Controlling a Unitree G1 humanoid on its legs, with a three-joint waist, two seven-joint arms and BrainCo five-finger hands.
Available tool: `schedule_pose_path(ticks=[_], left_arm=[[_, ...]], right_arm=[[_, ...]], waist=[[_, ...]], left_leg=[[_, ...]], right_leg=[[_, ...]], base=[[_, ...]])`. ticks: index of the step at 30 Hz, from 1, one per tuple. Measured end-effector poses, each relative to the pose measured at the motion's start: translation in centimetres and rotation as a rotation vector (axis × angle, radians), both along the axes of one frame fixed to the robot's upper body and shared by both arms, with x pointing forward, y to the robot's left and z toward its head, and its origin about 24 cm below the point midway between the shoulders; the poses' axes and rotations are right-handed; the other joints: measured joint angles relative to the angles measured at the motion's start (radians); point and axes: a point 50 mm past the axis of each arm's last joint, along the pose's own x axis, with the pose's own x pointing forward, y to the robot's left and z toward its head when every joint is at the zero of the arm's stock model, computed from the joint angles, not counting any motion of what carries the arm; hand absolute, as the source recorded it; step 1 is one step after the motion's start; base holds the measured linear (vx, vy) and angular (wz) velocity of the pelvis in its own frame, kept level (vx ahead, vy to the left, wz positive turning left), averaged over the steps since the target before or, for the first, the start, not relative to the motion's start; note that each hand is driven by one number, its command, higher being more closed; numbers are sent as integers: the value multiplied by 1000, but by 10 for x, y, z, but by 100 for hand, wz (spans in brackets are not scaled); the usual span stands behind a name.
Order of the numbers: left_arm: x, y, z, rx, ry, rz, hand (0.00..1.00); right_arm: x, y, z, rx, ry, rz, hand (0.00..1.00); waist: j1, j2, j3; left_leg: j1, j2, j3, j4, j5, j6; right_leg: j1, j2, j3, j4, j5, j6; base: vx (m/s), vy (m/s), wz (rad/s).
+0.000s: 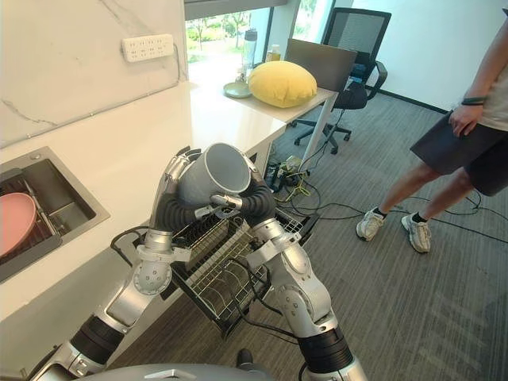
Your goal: Walk over to the sink, pick up the cup, carry it to the dishwasher, place the cup inside the dishwasher, then close the dishwasher door
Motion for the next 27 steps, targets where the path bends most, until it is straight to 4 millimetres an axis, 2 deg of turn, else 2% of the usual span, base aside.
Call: schedule_pose_path(ticks=[8,15,17,20,22,23,25,27], left_arm=[[-4,-2,-9,-4,41,-1,0],[-2,8,-19,-33,102,58,0],[-1,10,-20,-52,115,66,0],[0,27,-26,-106,162,132,0],[-1,44,-36,-157,226,197,0],[-1,48,-41,-173,256,210,0],[-3,58,-62,-211,374,243,0],[-15,65,-89,-240,517,262,0]], right_arm=[[1,-2,2,-22,-11,-34,100],[2,0,2,12,-11,-47,100],[1,-7,0,22,-5,-79,100],[1,-26,-3,36,15,-180,100],[-1,-48,-8,42,36,-284,100],[-2,-53,-9,42,39,-305,100],[-4,-64,-11,41,47,-353,100],[-7,-75,-15,39,62,-400,100]], waist=[[1,-1,-2],[2,-1,-3],[4,-1,-4],[4,-1,-4],[4,-1,-4],[4,-1,-4],[1,0,-6],[1,-1,-6]], left_leg=[[1,0,0,-2,1,1],[18,-7,-1,-45,23,1],[20,-9,-4,-58,28,2],[31,-11,-4,-71,35,3],[33,-12,-5,-74,35,3],[33,-13,-5,-76,35,3],[36,-15,-5,-90,38,4],[36,-17,-9,-104,42,5]], right_leg=[[0,0,0,0,0,0],[0,0,-2,0,0,1],[0,-1,-4,0,-1,1],[3,-2,-4,0,-2,3],[8,-3,-6,0,-4,6],[8,-3,-6,0,-5,6],[9,-4,-8,0,-7,9],[7,-6,-14,0,-11,10]], base=[[0,0,0],[-13,1,1],[-29,5,4],[0,0,0],[0,0,0],[-48,7,0],[-45,5,2],[-22,-5,8]])
